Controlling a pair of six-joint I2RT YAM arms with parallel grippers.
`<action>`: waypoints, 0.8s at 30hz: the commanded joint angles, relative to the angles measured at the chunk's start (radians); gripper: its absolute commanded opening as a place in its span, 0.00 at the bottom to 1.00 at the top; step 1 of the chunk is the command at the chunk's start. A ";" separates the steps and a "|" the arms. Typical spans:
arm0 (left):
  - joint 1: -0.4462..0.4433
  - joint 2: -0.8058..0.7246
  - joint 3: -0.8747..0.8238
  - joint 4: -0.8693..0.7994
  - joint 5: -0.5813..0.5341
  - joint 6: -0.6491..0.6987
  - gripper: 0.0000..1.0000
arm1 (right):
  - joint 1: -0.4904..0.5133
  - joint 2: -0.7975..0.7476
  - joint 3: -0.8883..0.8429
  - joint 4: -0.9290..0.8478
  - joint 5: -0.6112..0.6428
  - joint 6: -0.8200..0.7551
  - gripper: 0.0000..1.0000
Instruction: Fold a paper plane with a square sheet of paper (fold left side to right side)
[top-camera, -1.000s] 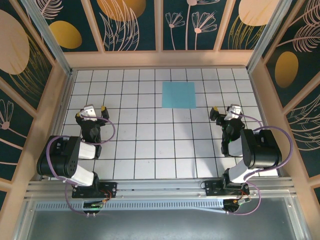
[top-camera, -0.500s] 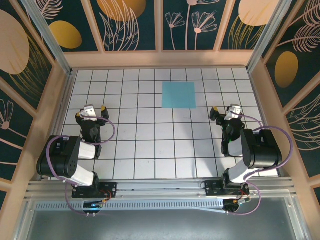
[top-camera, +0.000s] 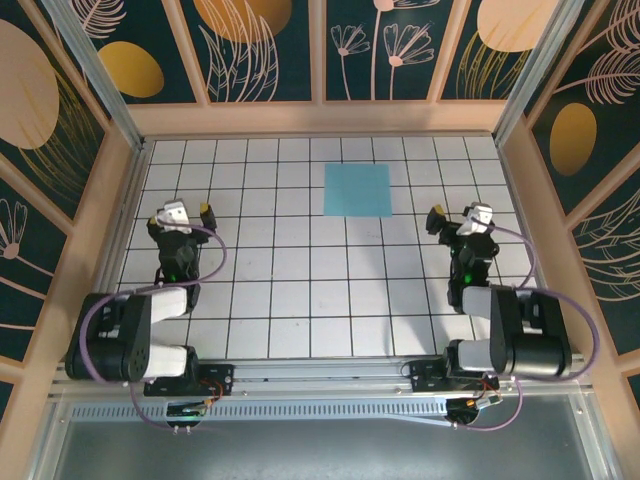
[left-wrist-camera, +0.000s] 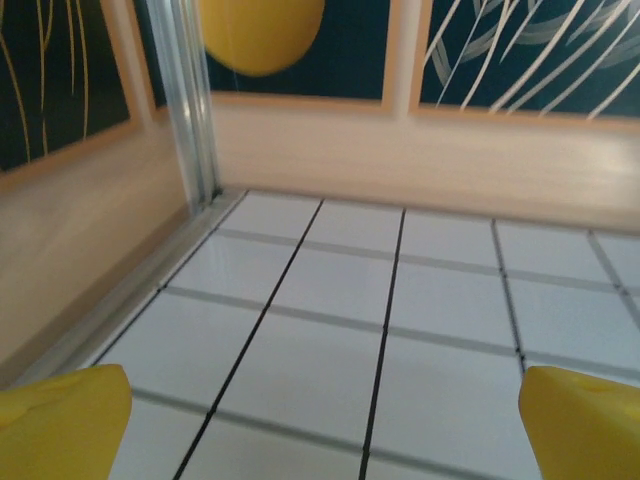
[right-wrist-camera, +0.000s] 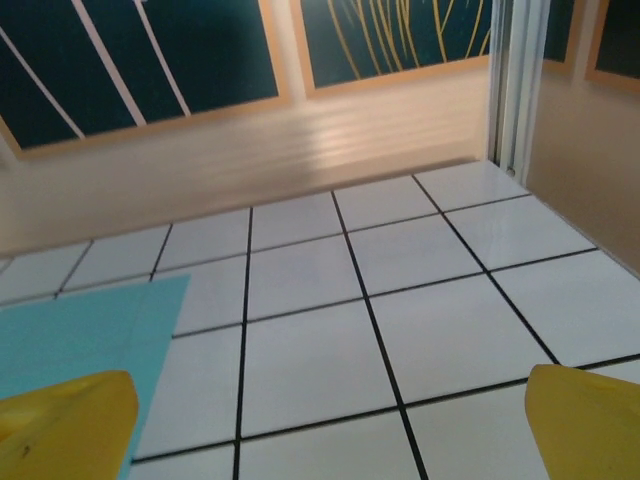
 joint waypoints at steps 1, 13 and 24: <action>0.006 -0.115 0.075 -0.203 0.058 -0.067 0.99 | -0.005 -0.098 0.096 -0.293 0.002 0.094 0.99; 0.006 -0.327 0.271 -0.877 0.331 -0.509 0.99 | 0.130 0.117 0.479 -0.730 -0.284 0.405 0.99; 0.006 -0.277 0.384 -1.053 0.600 -0.370 0.99 | 0.327 0.656 1.037 -0.811 -0.290 0.544 0.97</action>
